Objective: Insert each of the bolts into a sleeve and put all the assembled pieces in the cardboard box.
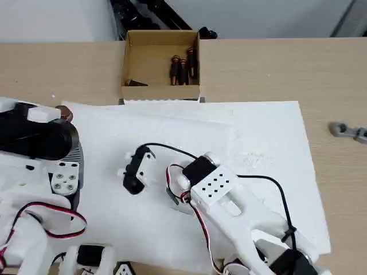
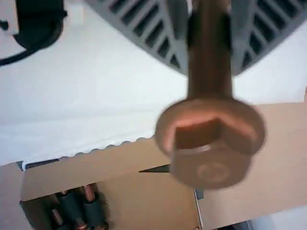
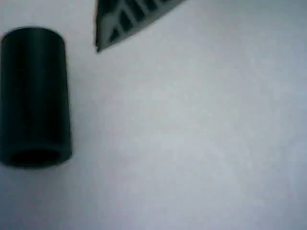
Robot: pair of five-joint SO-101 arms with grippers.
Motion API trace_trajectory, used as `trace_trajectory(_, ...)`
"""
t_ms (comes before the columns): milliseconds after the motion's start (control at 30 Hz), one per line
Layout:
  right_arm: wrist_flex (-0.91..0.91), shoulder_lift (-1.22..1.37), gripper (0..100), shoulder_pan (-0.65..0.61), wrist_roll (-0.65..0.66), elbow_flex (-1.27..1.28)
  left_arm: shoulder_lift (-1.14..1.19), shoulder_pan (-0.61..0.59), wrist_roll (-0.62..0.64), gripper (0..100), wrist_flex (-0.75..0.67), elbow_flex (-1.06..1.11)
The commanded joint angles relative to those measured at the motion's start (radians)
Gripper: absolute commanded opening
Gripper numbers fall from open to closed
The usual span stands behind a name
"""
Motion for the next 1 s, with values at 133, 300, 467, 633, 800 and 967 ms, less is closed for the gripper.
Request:
trace_trajectory(133,-0.05,-0.002,16.7,-0.005,-0.011,0.028,0.002,-0.002,0.0,1,-0.005,0.002)
trace_trajectory(300,-0.065,-0.002,16.8,-0.005,-0.011,0.029,0.0,-0.002,0.0,1,-0.005,0.002)
trace_trajectory(467,-0.085,0.004,16.8,-0.005,-0.011,0.029,0.0,-0.002,0.0,1,-0.005,0.002)
trace_trajectory(633,-0.128,0.097,16.8,-0.005,-0.011,0.029,0.002,-0.002,0.0,1,-0.005,0.002)
trace_trajectory(800,-0.179,0.186,16.6,-0.005,-0.011,0.028,0.0,-0.003,0.0,1,-0.005,0.002)
trace_trajectory(967,-0.177,0.205,16.5,-0.005,-0.011,0.028,-0.002,-0.003,0.0,1,-0.005,0.002)
